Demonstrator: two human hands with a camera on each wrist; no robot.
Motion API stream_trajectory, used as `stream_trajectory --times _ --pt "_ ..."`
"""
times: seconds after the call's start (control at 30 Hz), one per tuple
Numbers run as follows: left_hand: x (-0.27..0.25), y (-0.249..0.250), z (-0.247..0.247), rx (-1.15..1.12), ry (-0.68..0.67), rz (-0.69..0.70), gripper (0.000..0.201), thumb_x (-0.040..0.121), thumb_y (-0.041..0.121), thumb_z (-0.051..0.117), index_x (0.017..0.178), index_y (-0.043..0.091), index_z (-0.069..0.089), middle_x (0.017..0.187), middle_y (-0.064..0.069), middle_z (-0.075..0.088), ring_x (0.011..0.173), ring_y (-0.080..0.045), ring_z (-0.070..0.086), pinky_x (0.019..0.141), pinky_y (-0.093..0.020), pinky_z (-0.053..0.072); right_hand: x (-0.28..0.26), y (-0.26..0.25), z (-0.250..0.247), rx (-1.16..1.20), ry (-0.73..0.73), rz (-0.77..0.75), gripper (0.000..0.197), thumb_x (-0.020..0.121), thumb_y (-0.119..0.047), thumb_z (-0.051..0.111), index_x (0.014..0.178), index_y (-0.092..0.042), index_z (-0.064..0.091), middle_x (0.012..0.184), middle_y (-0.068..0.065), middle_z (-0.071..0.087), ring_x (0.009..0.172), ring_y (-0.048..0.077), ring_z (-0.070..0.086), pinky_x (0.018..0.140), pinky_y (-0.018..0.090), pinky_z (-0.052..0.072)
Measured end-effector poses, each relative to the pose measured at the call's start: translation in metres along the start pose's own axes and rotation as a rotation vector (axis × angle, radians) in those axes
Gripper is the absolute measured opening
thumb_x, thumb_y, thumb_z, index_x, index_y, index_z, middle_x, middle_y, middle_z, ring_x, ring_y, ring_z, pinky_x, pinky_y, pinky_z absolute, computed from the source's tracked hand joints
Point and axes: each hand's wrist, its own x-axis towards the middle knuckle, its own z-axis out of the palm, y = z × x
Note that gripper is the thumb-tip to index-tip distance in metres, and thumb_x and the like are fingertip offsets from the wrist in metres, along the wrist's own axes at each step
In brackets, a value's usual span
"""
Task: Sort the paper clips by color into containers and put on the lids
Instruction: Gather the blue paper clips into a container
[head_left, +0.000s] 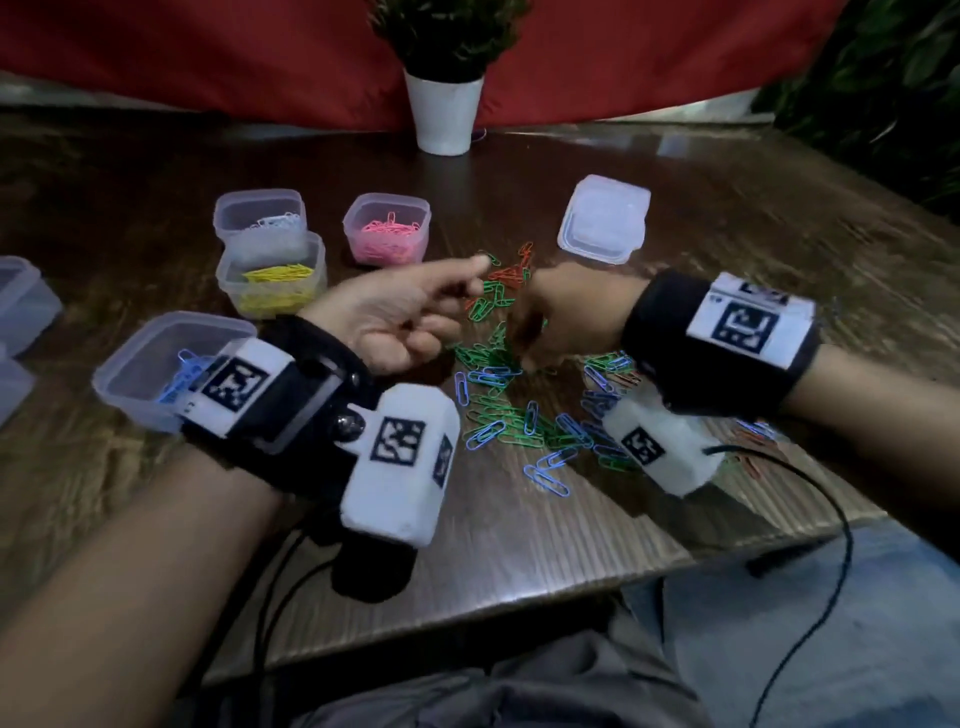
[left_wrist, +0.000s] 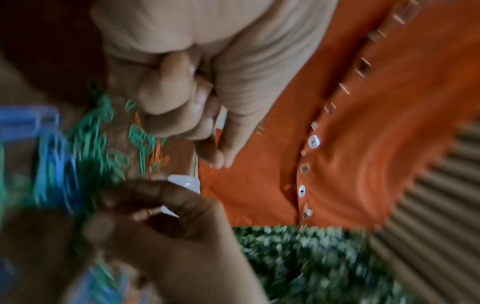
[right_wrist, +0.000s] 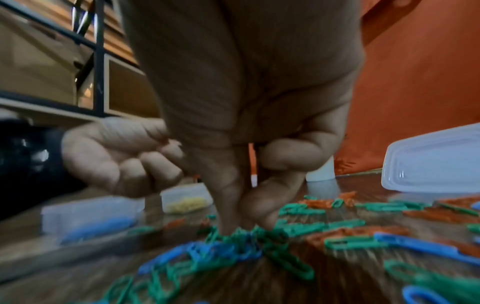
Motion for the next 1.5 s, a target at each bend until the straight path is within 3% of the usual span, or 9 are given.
stream_trajectory --times 0.2,0.33,0.53,0.67,0.83,1.03,1.2,1.4,1.5 --pt "-0.007 -0.005 -0.005 0.999 0.090 0.141 0.016 0.077 -0.001 0.071 0.078 0.014 0.065 0.046 0.011 0.047 0.039 -0.002 0.039 0.037 -0.010 0.026 0.011 -0.006 0.010 -0.113 0.037 -0.027 0.023 0.074 -0.008 0.071 0.096 -0.014 0.069 0.090 0.002 0.065 0.089 0.020 0.059 0.074 0.025 0.045" --pt "-0.005 -0.001 0.002 1.451 0.019 0.295 0.031 0.070 0.013 0.079 0.099 0.020 0.070 0.056 0.015 0.041 0.050 -0.001 0.041 0.045 -0.009 0.027 0.010 0.000 0.011 -0.114 0.012 -0.029 0.017 0.076 -0.011 0.070 0.093 -0.012 0.069 0.091 0.006 0.067 0.080 0.015 0.053 0.069 0.021 0.039" --pt "0.003 0.007 0.014 1.770 -0.084 0.369 0.024 0.068 0.029 0.080 0.090 0.026 0.072 0.060 0.012 0.048 0.070 -0.014 0.051 0.060 -0.024 0.031 0.008 -0.002 0.010 -0.005 0.110 -0.081 0.033 0.073 -0.014 0.075 0.103 -0.012 0.062 0.088 0.000 0.056 0.083 0.017 0.050 0.067 0.024 0.035" --pt "0.003 0.006 0.012 1.777 -0.052 0.369 0.014 0.069 0.031 0.079 0.079 0.024 0.072 0.055 0.013 0.047 0.062 -0.010 0.047 0.061 -0.026 0.039 0.010 -0.011 0.012 -0.039 0.057 -0.123 0.028 0.079 -0.021 0.071 0.105 -0.011 0.068 0.097 0.009 0.067 0.079 0.015 0.050 0.062 0.021 0.032" --pt "0.000 0.007 0.001 1.747 -0.029 0.390 0.020 0.069 0.022 0.078 0.088 0.024 0.072 0.057 0.012 0.046 0.054 -0.001 0.040 0.055 -0.025 0.027 0.016 -0.014 0.012 -0.017 0.035 -0.116 0.026 0.084 -0.021 0.064 0.107 -0.009 0.068 0.101 0.012 0.068 0.080 0.017 0.052 0.062 0.022 0.035" --pt "0.005 0.004 0.002 1.748 -0.035 0.325 0.016 0.066 0.029 0.081 0.077 0.023 0.071 0.054 0.016 0.048 0.053 0.001 0.042 0.060 -0.023 0.035 0.013 -0.021 0.013 -0.106 0.025 -0.143 0.030 0.081 -0.024 0.069 0.106 -0.008 0.067 0.082 0.001 0.053 0.077 0.015 0.047 0.048 0.011 0.027" --pt "0.005 0.001 -0.008 1.621 -0.055 0.219 0.022 0.071 0.024 0.078 0.061 0.022 0.059 0.055 0.015 0.053 0.053 0.000 0.048 0.051 -0.009 0.032 0.015 -0.022 0.015 -0.104 -0.035 -0.138 0.029 0.086 -0.023 0.062 0.106 -0.001 0.064 0.085 0.008 0.056 0.078 0.018 0.048 0.049 0.015 0.029" --pt "0.002 -0.004 -0.013 1.527 -0.016 0.177 0.009 0.081 0.022 0.071 0.083 0.013 0.067 0.064 0.010 0.054 0.057 0.002 0.045 0.050 -0.006 0.031 0.008 -0.004 -0.004 0.052 0.058 -0.028 0.020 0.084 -0.016 0.063 0.066 -0.016 0.055 0.065 0.002 0.057 0.066 0.018 0.052 0.050 0.020 0.037" --pt "-0.002 0.000 -0.012 1.541 -0.002 0.183 0.007 0.082 0.021 0.069 0.082 0.015 0.066 0.064 0.011 0.054 0.061 -0.004 0.048 0.059 -0.016 0.037 0.002 0.004 -0.007 0.295 0.007 -0.016 0.020 0.082 -0.009 0.067 0.067 -0.013 0.055 0.060 0.004 0.056 0.058 0.017 0.052 0.046 0.019 0.039"
